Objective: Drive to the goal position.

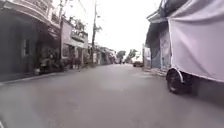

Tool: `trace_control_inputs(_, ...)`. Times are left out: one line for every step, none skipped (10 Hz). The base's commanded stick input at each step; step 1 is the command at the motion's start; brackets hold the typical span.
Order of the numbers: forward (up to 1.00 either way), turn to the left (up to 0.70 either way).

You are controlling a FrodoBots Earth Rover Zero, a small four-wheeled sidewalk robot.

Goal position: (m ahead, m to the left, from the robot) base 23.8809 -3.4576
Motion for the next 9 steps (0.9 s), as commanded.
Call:
trace_control_inputs(0.7,0.0)
trace_control_inputs(0.7,0.0)
trace_control_inputs(0.7,0.0)
trace_control_inputs(0.7,0.0)
trace_control_inputs(0.7,0.0)
trace_control_inputs(0.7,0.0)
trace_control_inputs(0.7,0.0)
trace_control_inputs(0.7,0.0)
trace_control_inputs(0.7,0.0)
